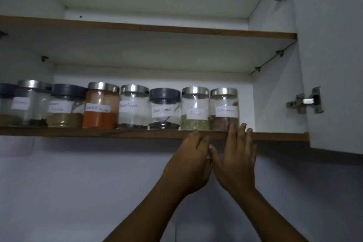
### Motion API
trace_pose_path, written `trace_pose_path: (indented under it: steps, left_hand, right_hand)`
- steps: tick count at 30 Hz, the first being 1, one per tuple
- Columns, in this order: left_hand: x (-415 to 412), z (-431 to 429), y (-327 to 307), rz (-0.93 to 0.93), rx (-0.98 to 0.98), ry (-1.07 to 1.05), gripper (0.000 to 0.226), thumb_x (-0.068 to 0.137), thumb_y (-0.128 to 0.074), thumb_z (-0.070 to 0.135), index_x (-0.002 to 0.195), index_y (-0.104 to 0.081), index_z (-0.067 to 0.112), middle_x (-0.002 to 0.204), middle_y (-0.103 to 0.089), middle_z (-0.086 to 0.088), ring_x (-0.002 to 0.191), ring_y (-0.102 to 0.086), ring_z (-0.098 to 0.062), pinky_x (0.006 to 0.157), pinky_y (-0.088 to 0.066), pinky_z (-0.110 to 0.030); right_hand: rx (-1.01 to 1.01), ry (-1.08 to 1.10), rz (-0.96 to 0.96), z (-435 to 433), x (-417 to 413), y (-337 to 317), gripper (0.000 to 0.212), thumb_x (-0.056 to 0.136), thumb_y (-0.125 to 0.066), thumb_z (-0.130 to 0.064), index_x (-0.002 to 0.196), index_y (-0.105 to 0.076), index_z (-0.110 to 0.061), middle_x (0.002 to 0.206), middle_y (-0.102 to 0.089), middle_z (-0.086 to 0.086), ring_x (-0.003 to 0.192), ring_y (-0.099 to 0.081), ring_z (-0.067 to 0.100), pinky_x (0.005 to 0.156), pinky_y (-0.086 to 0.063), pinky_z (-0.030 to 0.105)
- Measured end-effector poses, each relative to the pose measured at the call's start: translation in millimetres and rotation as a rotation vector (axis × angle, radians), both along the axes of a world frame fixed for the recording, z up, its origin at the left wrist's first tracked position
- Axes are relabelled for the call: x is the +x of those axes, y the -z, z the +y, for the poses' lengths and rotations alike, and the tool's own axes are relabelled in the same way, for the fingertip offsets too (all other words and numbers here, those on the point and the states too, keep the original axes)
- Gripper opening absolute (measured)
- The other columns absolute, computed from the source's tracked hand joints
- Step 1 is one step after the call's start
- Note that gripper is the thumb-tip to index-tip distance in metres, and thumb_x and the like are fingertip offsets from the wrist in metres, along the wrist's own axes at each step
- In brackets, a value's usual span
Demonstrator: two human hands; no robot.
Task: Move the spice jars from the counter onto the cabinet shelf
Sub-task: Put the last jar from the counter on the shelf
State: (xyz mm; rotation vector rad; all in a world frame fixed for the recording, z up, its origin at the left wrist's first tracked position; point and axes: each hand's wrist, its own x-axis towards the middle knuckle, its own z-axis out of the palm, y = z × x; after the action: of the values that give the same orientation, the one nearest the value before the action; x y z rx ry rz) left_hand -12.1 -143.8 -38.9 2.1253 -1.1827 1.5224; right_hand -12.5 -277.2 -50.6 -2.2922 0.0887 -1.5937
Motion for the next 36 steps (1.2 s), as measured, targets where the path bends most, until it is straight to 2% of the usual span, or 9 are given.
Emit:
trace_pose_path:
  steps: [3, 5, 9, 15, 19, 24, 27, 34, 36]
  left_hand:
    - [4, 49, 35, 0.078, 0.047, -0.053, 0.045, 0.078, -0.061, 0.007, 0.122, -0.055, -0.003, 0.12, -0.058, -0.02, 0.117, -0.053, -0.036, 0.095, -0.044, -0.032]
    - [8, 87, 68, 0.146, 0.055, -0.083, 0.052, 0.079, -0.062, 0.007, 0.128, -0.049, -0.002, 0.125, -0.056, -0.021, 0.12, -0.051, -0.036, 0.099, -0.037, -0.03]
    - [8, 170, 144, 0.352, 0.024, -0.155, 0.058, 0.083, -0.057, 0.017, 0.138, -0.039, 0.006, 0.13, -0.051, -0.014, 0.118, -0.05, -0.028, 0.093, -0.044, -0.028]
    - [-1, 302, 263, 0.656, 0.009, -0.349, 0.056, 0.088, -0.048, 0.024, 0.139, -0.035, 0.004, 0.126, -0.047, -0.015, 0.11, -0.046, -0.027, 0.094, -0.042, -0.034]
    - [-6, 381, 335, 0.817, -0.065, -0.464, 0.059, 0.09, -0.046, 0.028, 0.143, -0.028, 0.008, 0.132, -0.041, -0.012, 0.113, -0.043, -0.023, 0.097, -0.036, -0.03]
    - [-13, 466, 408, 1.038, -0.212, -0.579, 0.063, 0.088, -0.05, 0.033, 0.144, -0.024, 0.015, 0.135, -0.039, -0.008, 0.118, -0.042, -0.019, 0.099, -0.039, -0.029]
    - [-14, 507, 450, 1.244, -0.417, -0.552, 0.073, 0.083, -0.06, 0.033, 0.143, -0.021, 0.021, 0.144, -0.029, -0.004, 0.128, -0.037, -0.019, 0.106, -0.035, -0.031]
    - [8, 543, 507, 1.366, -0.617, -0.575, 0.088, 0.081, -0.066, 0.03, 0.147, -0.009, 0.016, 0.154, -0.019, -0.007, 0.138, -0.021, -0.015, 0.102, -0.014, -0.018]
    - [18, 545, 515, 1.364, -0.619, -0.528, 0.088, 0.081, -0.066, 0.026, 0.147, -0.009, 0.016, 0.153, -0.021, -0.008, 0.133, -0.018, -0.002, 0.101, -0.01, -0.009]
  right_hand:
    - [-0.019, -0.177, -0.006, 57, 3, 42, 0.072, 0.091, -0.034, -0.05, 0.14, 0.016, -0.029, 0.152, 0.018, 0.001, 0.14, 0.02, 0.017, 0.115, 0.001, 0.044]
    - [-0.042, -0.262, 0.095, 93, 7, 73, 0.07, 0.093, -0.033, -0.049, 0.136, 0.021, -0.036, 0.148, 0.024, -0.003, 0.137, 0.025, 0.013, 0.116, 0.004, 0.042]
    - [-0.102, -0.345, 0.325, 166, 19, 135, 0.076, 0.091, -0.03, -0.057, 0.131, 0.032, -0.039, 0.146, 0.031, -0.003, 0.136, 0.03, 0.015, 0.114, 0.009, 0.04]
    - [-0.173, -0.616, 0.708, 301, 24, 247, 0.069, 0.095, -0.034, -0.042, 0.148, 0.005, -0.023, 0.157, 0.014, 0.004, 0.141, 0.022, 0.02, 0.117, -0.004, 0.051]
    - [-0.221, -0.721, 0.901, 380, 26, 315, 0.071, 0.095, -0.033, -0.047, 0.148, 0.006, -0.02, 0.157, 0.013, 0.004, 0.142, 0.02, 0.024, 0.117, -0.005, 0.051]
    - [-0.211, -0.79, 1.089, 455, 33, 389, 0.075, 0.091, -0.037, -0.055, 0.149, -0.001, -0.023, 0.158, 0.006, 0.004, 0.143, 0.015, 0.026, 0.116, -0.006, 0.046]
    - [-0.138, -0.792, 1.223, 493, 43, 434, 0.074, 0.09, -0.042, -0.054, 0.148, -0.007, -0.022, 0.158, 0.0, 0.005, 0.144, 0.011, 0.027, 0.116, -0.007, 0.042]
    - [0.035, -0.803, 1.268, 521, 74, 484, 0.095, 0.084, -0.056, -0.05, 0.148, 0.008, -0.021, 0.158, -0.001, 0.004, 0.144, 0.007, 0.029, 0.114, -0.012, 0.043]
    - [0.094, -0.8, 1.254, 529, 84, 495, 0.102, 0.081, -0.061, -0.049, 0.147, 0.011, -0.02, 0.158, -0.005, 0.007, 0.144, 0.003, 0.028, 0.114, -0.015, 0.042]
